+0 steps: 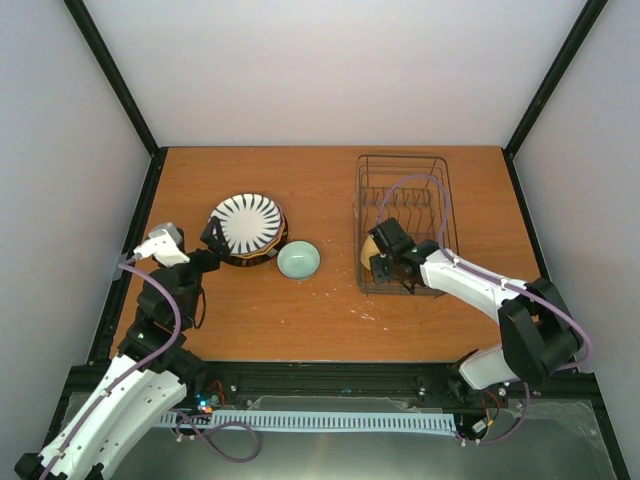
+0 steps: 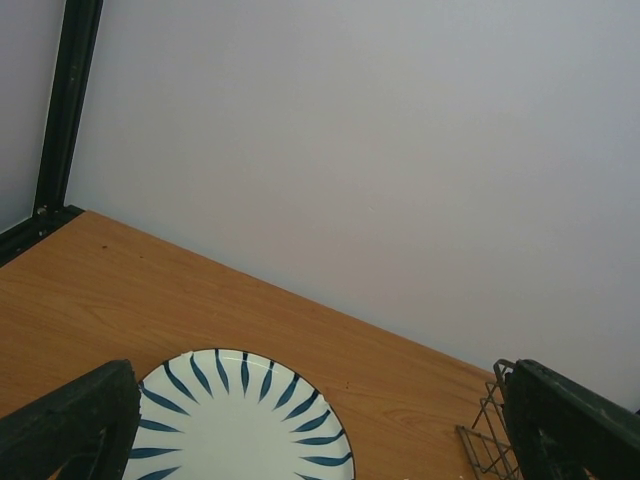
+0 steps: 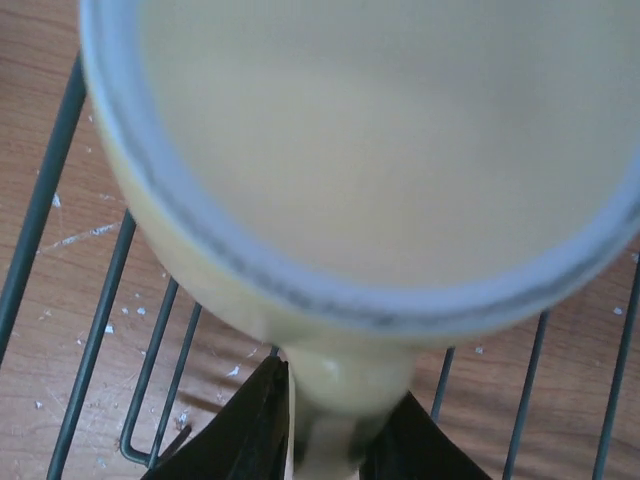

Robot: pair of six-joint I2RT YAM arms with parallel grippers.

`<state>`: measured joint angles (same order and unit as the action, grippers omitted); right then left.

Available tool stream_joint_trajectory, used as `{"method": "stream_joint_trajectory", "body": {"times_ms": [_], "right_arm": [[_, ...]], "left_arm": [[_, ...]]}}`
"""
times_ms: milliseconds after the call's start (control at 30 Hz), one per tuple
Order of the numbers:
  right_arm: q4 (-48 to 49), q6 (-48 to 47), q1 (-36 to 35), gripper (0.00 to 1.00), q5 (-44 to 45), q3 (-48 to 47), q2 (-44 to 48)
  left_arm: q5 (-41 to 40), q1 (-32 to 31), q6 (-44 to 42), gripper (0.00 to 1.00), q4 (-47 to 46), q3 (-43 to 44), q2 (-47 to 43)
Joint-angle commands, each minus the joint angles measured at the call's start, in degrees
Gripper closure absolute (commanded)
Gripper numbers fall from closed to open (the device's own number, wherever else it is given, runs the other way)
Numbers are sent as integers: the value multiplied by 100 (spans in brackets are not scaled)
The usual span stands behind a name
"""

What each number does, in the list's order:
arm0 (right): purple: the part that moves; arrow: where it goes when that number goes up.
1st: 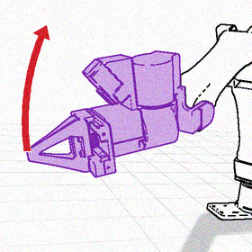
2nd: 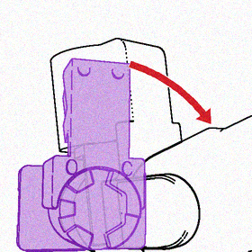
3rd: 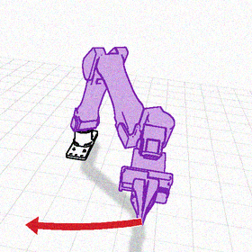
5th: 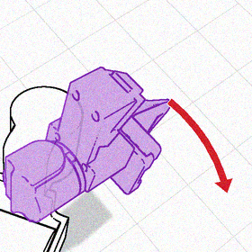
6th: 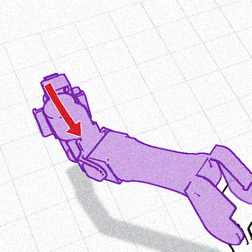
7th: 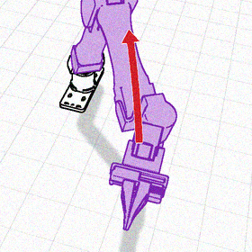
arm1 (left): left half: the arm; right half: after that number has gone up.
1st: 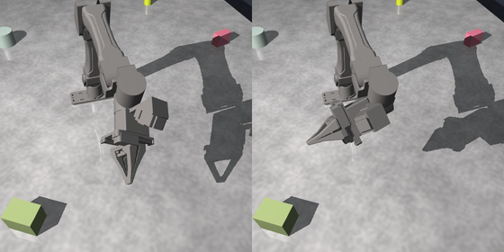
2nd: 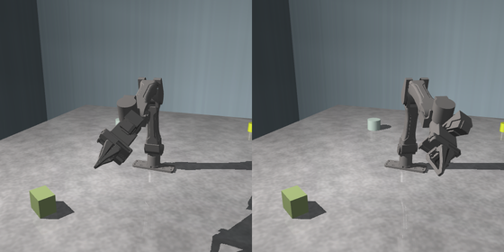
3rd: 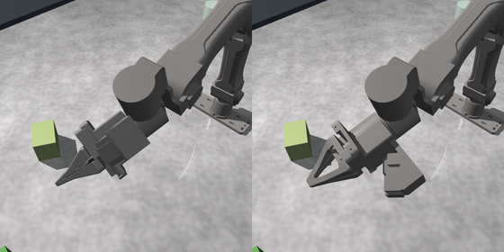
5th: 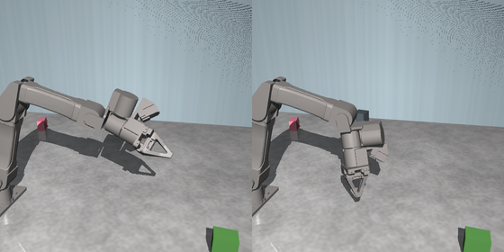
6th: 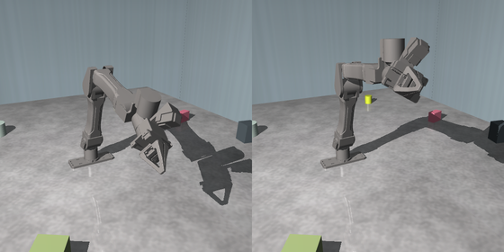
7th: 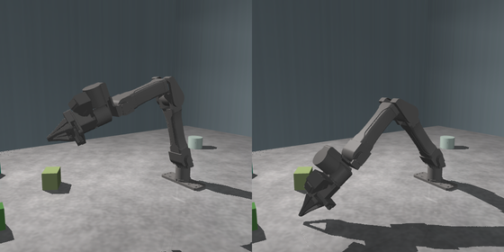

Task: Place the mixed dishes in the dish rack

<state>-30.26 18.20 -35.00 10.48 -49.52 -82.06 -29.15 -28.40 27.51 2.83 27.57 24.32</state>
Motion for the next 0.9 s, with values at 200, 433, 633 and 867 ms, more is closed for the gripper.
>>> {"method": "stream_joint_trajectory", "body": {"times_ms": [200,433,633,867], "right_arm": [[-575,-39,-41,76,-25,-387,-90],[-1207,72,-37,66,319,-714,542],[-1943,230,-33,63,765,-1303,1276],[-2891,491,165,63,1260,-2340,1290]], "left_arm": [[811,-25,-16,0,75,-106,133],[2590,-25,-251,16,765,646,1358],[3082,-19,-530,52,2170,1861,3456],[3674,-3,-159,61,3857,3402,4994]]}}
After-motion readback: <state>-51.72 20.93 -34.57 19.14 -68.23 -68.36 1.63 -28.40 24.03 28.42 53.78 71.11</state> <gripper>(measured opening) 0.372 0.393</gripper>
